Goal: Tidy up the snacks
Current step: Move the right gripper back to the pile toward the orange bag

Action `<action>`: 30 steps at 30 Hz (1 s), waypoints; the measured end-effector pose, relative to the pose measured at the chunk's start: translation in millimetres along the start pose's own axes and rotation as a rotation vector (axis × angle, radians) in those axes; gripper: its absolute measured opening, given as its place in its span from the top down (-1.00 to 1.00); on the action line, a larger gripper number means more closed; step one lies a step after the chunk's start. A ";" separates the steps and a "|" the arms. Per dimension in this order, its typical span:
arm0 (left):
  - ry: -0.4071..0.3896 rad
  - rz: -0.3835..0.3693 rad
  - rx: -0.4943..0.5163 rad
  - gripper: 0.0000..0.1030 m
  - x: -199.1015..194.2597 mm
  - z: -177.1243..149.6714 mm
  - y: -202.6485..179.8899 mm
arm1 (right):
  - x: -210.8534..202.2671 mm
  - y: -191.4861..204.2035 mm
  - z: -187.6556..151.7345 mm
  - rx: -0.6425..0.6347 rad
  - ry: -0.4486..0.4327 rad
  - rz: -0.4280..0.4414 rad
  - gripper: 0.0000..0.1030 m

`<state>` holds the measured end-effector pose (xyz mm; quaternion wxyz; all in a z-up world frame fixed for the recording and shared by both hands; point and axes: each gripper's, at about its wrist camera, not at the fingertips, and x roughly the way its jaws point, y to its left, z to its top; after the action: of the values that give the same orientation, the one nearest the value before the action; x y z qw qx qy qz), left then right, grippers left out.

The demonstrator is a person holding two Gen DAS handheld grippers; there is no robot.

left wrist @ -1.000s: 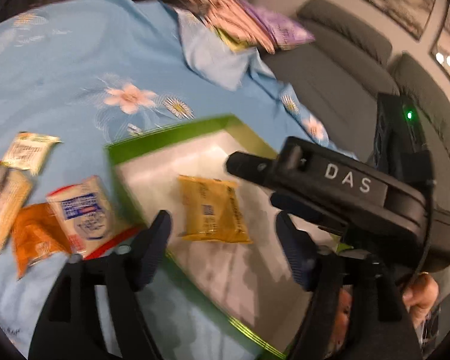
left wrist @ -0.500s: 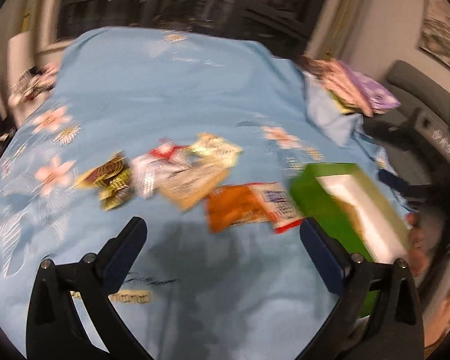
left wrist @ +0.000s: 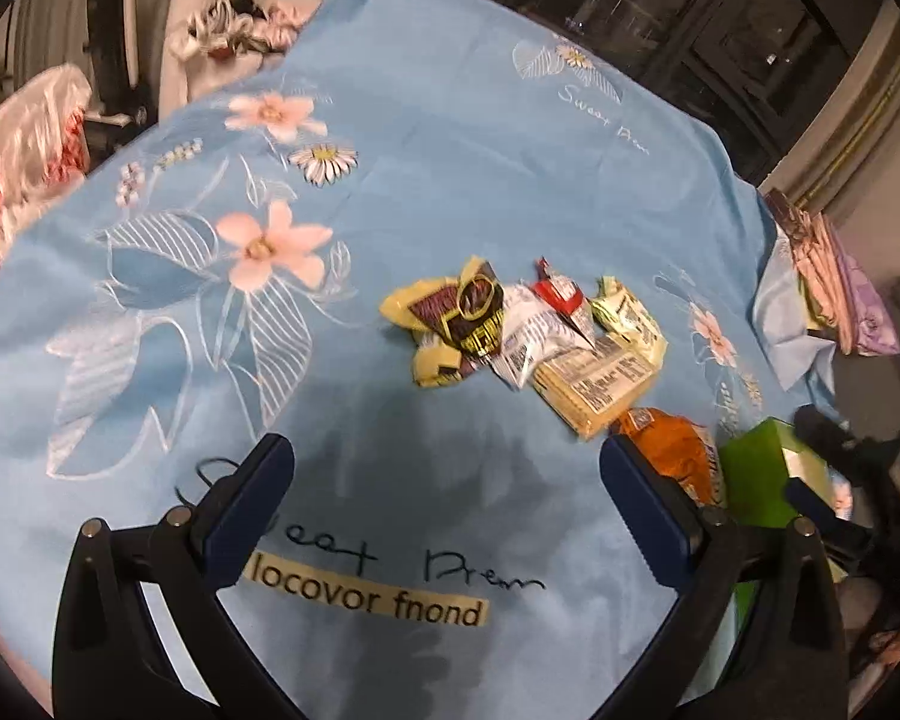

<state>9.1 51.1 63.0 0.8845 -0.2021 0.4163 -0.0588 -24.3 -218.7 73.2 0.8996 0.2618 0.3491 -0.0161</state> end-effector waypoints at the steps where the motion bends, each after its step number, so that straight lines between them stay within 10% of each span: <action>1: 0.004 -0.001 0.002 -0.99 0.6 -0.5 -0.7 | 2.5 1.9 -0.8 -0.013 0.006 -0.025 -0.94; 18: 0.056 0.063 0.061 -0.99 12.0 -7.7 -4.9 | 72.3 36.8 -14.1 -0.275 0.163 -0.280 -0.68; 30: 0.067 0.097 0.071 -0.99 15.2 -7.9 -1.9 | 83.3 28.0 -19.9 -0.233 0.227 -0.212 -0.28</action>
<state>13.1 42.8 48.4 0.8785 -0.1480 0.4527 -0.0377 32.3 -172.2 20.7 0.8719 0.1176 0.4736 -0.0406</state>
